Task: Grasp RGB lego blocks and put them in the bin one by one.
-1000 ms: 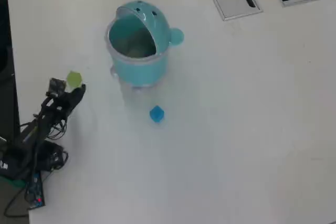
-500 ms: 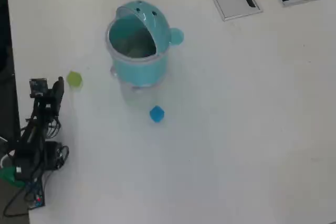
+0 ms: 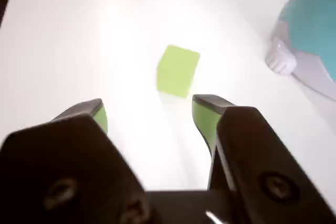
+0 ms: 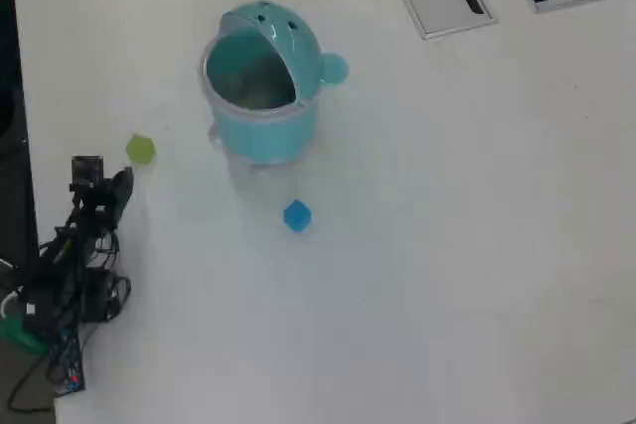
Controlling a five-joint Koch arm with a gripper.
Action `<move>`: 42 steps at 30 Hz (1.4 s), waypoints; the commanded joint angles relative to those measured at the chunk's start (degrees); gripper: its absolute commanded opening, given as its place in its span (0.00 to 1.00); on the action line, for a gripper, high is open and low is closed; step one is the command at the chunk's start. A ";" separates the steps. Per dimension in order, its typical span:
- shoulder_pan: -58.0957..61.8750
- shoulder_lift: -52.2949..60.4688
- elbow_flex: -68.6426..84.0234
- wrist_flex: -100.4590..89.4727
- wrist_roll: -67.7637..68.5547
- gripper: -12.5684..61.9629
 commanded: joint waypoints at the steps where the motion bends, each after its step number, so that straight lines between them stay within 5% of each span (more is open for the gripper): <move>1: 0.88 -3.16 -5.89 -1.41 -0.62 0.56; 16: 0.70 -28.48 -19.25 -10.63 -0.26 0.56; 42: 4.66 -42.71 -27.33 -17.05 -0.26 0.54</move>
